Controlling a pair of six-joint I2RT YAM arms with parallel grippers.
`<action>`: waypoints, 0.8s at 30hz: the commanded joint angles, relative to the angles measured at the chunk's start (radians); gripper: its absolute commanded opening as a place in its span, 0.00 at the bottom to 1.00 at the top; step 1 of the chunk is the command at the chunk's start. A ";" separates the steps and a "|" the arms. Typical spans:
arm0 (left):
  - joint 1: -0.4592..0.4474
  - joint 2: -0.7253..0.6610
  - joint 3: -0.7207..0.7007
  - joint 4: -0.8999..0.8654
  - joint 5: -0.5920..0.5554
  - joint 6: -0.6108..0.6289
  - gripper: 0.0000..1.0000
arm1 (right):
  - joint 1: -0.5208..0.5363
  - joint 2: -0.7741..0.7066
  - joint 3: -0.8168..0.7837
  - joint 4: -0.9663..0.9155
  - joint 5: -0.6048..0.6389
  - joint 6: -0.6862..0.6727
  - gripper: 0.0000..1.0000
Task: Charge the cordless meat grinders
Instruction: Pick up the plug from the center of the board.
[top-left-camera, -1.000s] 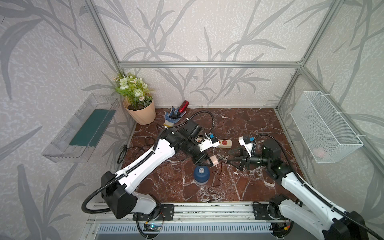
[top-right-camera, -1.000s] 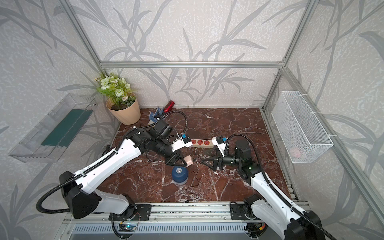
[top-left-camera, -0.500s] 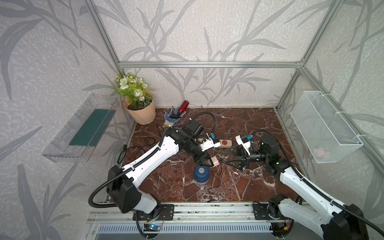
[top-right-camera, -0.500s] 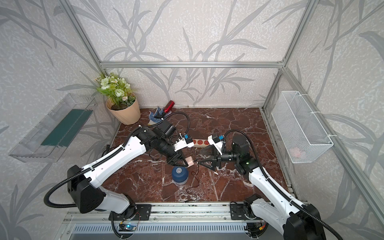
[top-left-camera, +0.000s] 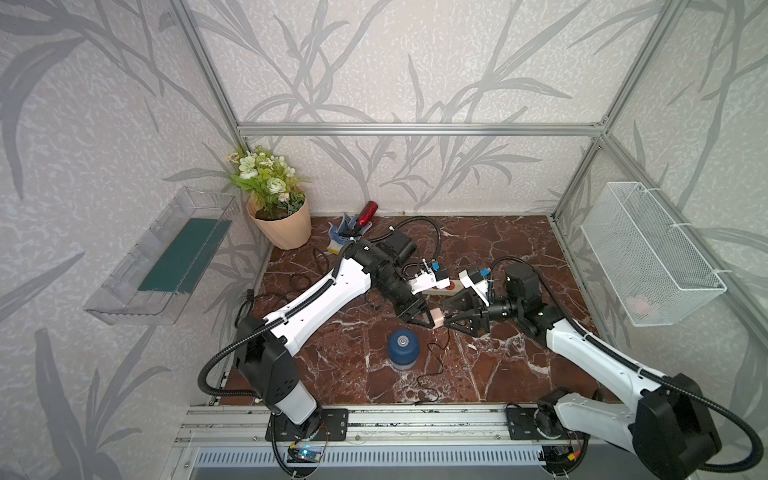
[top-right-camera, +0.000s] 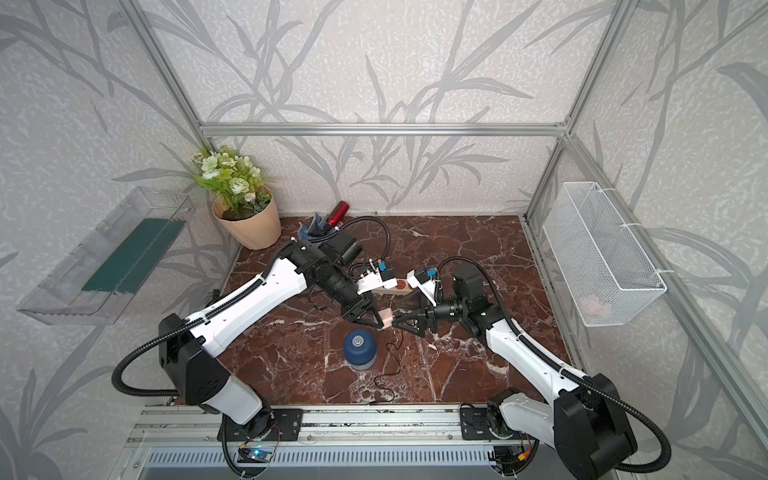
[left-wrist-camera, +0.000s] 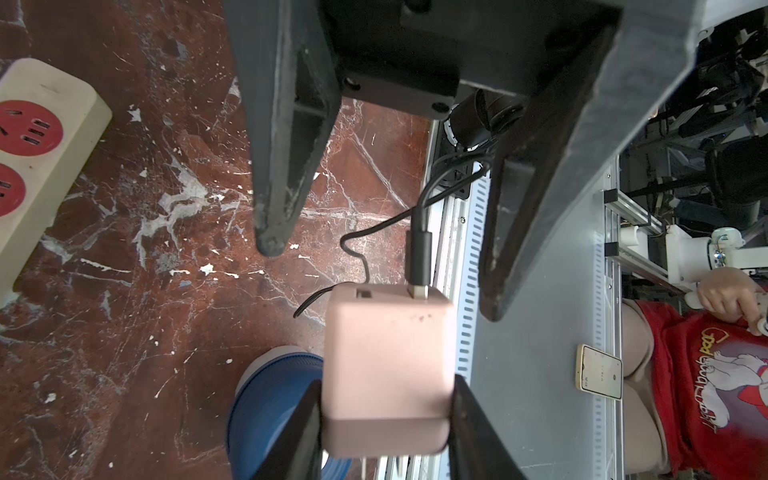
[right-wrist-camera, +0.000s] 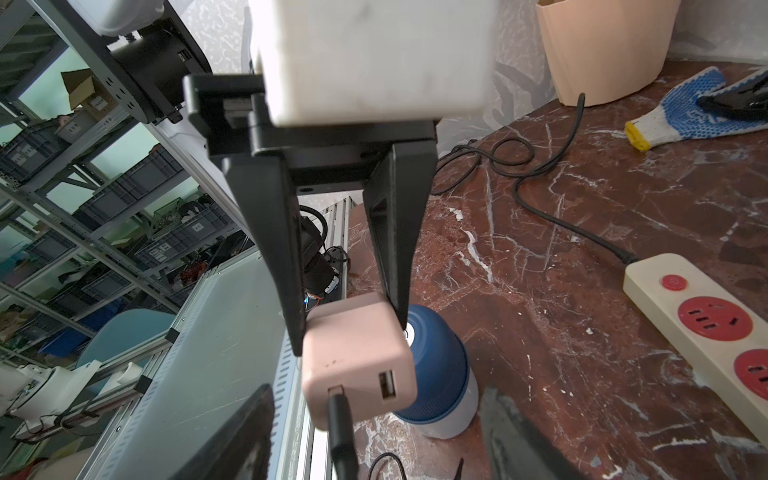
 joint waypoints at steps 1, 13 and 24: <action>0.005 0.016 0.036 -0.049 0.044 0.054 0.30 | 0.011 0.022 0.040 0.023 -0.030 -0.018 0.76; 0.014 0.035 0.055 -0.036 0.049 0.052 0.29 | 0.018 0.044 0.060 -0.048 -0.055 -0.074 0.72; 0.018 0.050 0.063 -0.051 0.059 0.067 0.28 | 0.028 0.057 0.072 -0.078 -0.040 -0.093 0.67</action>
